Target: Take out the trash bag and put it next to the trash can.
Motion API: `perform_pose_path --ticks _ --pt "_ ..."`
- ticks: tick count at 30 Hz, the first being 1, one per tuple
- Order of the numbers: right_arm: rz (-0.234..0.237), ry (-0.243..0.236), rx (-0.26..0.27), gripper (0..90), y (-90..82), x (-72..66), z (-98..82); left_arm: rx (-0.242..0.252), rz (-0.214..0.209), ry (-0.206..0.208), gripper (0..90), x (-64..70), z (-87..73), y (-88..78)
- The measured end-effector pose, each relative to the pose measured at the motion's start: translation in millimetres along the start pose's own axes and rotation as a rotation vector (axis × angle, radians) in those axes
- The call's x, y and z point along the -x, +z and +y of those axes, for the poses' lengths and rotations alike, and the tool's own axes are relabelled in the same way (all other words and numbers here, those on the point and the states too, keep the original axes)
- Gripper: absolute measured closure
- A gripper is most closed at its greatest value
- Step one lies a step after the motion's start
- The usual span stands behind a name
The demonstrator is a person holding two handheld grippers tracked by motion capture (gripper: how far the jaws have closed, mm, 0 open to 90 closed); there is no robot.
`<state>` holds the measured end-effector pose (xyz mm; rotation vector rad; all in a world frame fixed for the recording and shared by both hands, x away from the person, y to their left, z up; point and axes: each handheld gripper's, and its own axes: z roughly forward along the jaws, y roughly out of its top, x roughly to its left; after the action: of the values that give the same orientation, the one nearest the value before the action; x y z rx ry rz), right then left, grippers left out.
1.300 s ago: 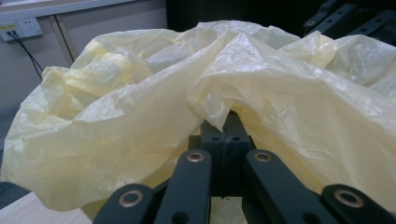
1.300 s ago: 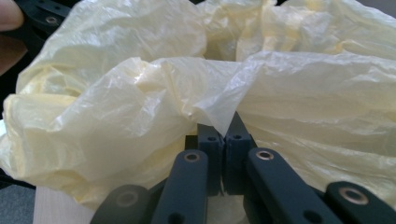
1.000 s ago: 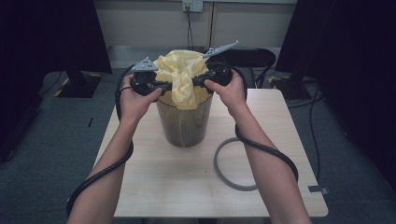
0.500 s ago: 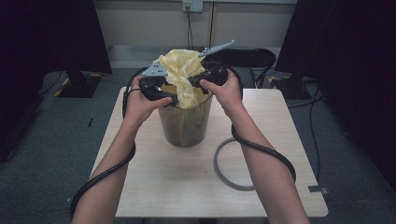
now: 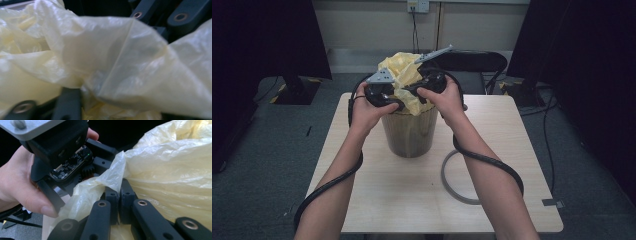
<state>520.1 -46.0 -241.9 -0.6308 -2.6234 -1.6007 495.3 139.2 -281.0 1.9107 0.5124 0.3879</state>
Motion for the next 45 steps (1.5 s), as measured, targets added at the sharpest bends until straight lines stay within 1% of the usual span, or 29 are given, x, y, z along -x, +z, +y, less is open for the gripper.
perform_pose_path --ticks 3,5,6,7,8,9,11,12,13,14,15,16,17,18,19,22,24,26,27,29,31,37,39,41,45 --pt "0.01 0.007 0.008 87.5 0.3 -0.5 -0.4 0.003 -0.002 -0.016 70.2 1.7 -0.3 -0.9" --pt "0.024 0.014 0.022 86.6 -0.7 -0.5 -1.5 -0.011 -0.006 -0.018 76.9 2.5 -1.2 -1.5" --pt "0.029 0.021 0.026 84.1 -1.6 -0.7 -1.8 -0.016 -0.004 -0.016 80.9 3.0 -1.7 -1.9" --pt "0.039 0.027 0.042 77.7 -3.1 -0.9 -2.2 -0.012 0.005 -0.012 82.2 3.9 -2.0 -3.1" --pt "0.058 0.04 0.068 69.5 -5.9 -0.7 -3.2 -0.015 0.015 -0.005 85.6 3.7 -1.8 -4.4" --pt "0.058 0.047 0.075 60.5 -7.8 -0.4 -3.7 -0.01 0.02 -0.025 86.7 3.4 -1.9 -5.7" --pt "0.011 0.029 0.072 49.7 -14.8 0.0 -6.1 -0.008 0.025 -0.037 87.5 3.6 -1.3 -7.4" --pt "0.0 0.034 0.074 44.0 -17.3 0.6 -7.3 -0.015 0.029 -0.064 87.9 4.6 -0.3 -9.2" --pt "-0.021 0.037 0.081 37.3 -21.9 1.7 -9.2 -0.01 0.037 -0.073 88.1 5.0 0.0 -10.4" --pt "-0.036 0.029 0.084 33.6 -24.8 2.1 -10.4 -0.01 0.051 -0.079 88.1 5.2 0.1 -12.2" --pt "-0.06 0.018 0.088 32.0 -30.3 2.8 -12.5 -0.012 0.064 -0.089 88.2 5.4 0.0 -13.5" --pt "-0.073 0.018 0.096 30.3 -34.8 4.1 -14.6 -0.019 0.073 -0.091 88.3 4.8 0.0 -15.4" --pt "-0.077 0.028 0.105 28.8 -39.0 5.9 -17.1 -0.021 0.079 -0.102 88.3 4.4 -0.3 -17.0" --pt "-0.078 0.041 0.112 27.5 -43.1 7.8 -19.7 -0.027 0.082 -0.109 88.4 4.0 -0.4 -19.2" --pt "-0.083 0.05 0.108 26.8 -46.8 9.5 -22.3 -0.027 0.094 -0.118 88.5 4.8 -0.4 -21.2" --pt "-0.133 0.027 0.076 25.0 -57.3 12.7 -29.9 -0.023 0.113 -0.125 88.6 6.8 1.4 -28.9" --pt "-0.157 0.034 0.082 24.7 -63.6 14.8 -34.5 -0.031 0.14 -0.13 88.6 7.3 2.4 -35.0" --pt "-0.17 0.033 0.092 24.7 -67.7 15.1 -38.2 -0.031 0.149 -0.141 88.6 7.8 3.2 -39.3" --pt "-0.17 0.03 0.085 24.7 -67.9 14.6 -39.7 -0.028 0.153 -0.144 88.6 8.2 3.6 -40.7" --pt "-0.165 0.023 0.069 24.7 -65.5 12.7 -42.1 -0.028 0.158 -0.148 88.6 9.7 4.6 -44.5" --pt "-0.15 0.012 0.063 24.7 -60.9 10.2 -43.3 -0.028 0.165 -0.152 88.6 10.5 5.8 -47.7" --pt "-0.141 -0.02 0.041 24.7 -43.9 3.4 -41.5 0.021 0.165 -0.171 88.7 12.9 12.9 -55.1" --pt "-0.138 -0.03 0.03 24.6 -37.7 2.5 -40.5 0.028 0.17 -0.172 88.7 13.1 15.6 -56.4" --pt "-0.129 -0.029 0.028 24.6 -33.1 2.2 -39.9 0.035 0.174 -0.174 88.7 12.8 18.5 -57.8" --pt "-0.125 -0.035 0.021 24.7 -27.1 1.7 -38.3 0.049 0.184 -0.182 88.7 12.5 22.5 -60.5"
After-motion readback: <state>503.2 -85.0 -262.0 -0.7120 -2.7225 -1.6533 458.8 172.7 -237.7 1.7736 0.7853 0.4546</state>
